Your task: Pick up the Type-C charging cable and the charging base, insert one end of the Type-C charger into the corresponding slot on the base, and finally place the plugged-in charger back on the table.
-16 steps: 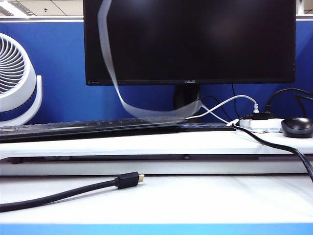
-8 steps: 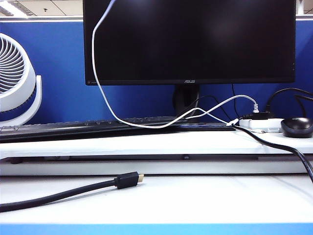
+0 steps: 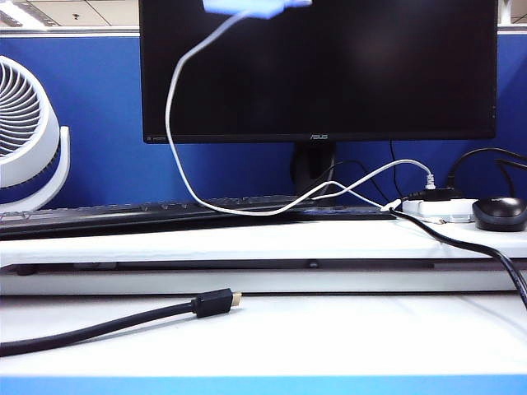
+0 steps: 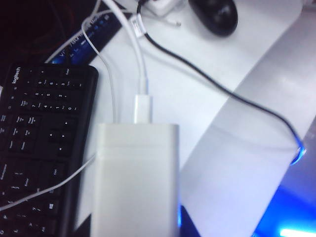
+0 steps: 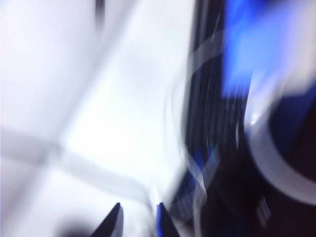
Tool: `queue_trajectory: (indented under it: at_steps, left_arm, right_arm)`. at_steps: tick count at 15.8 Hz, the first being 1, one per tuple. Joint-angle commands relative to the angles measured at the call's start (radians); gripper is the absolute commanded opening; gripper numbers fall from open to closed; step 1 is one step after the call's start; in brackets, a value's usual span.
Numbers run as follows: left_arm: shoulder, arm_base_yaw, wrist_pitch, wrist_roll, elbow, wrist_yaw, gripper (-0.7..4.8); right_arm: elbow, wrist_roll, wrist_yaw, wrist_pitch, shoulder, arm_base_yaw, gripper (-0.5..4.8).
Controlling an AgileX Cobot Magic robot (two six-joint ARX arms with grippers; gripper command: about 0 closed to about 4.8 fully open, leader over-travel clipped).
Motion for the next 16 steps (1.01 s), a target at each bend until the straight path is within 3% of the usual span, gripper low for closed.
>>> queue_trajectory:
  at_steps: [1,3,4,6,8,14,16]
  left_arm:
    - [0.031,0.006,0.023,0.047,0.006,0.007,-0.05]
    - [0.056,0.019,0.035,0.046,0.006,0.059,-0.05]
    - [0.080,0.029,0.037,0.052,0.006,0.097,-0.05]
    - [0.130,0.039,0.038,0.066,0.006,0.111,-0.05]
    - [0.179,0.039,0.053,0.074,0.006,0.119,-0.05]
    - [0.358,0.039,0.143,0.071,0.006,0.183,-0.05]
    - [0.394,0.039,0.167,0.071,0.006,0.183,-0.05]
  right_arm:
    - [0.005,0.224,-0.164,0.002,-0.004,0.000,0.98]
    - [0.006,0.455,-0.217,0.049,0.001,0.003,0.81]
    - [0.007,0.773,-0.179,0.116,-0.005,0.000,0.81]
    - [0.007,1.221,-0.031,0.242,-0.018,-0.003,0.82]
    - [0.007,1.266,0.032,0.285,-0.028,-0.003,0.82]
    - [0.006,1.255,0.404,0.282,-0.029,-0.003,0.82]
    - [0.006,1.255,0.405,0.255,-0.029,-0.003,0.82]
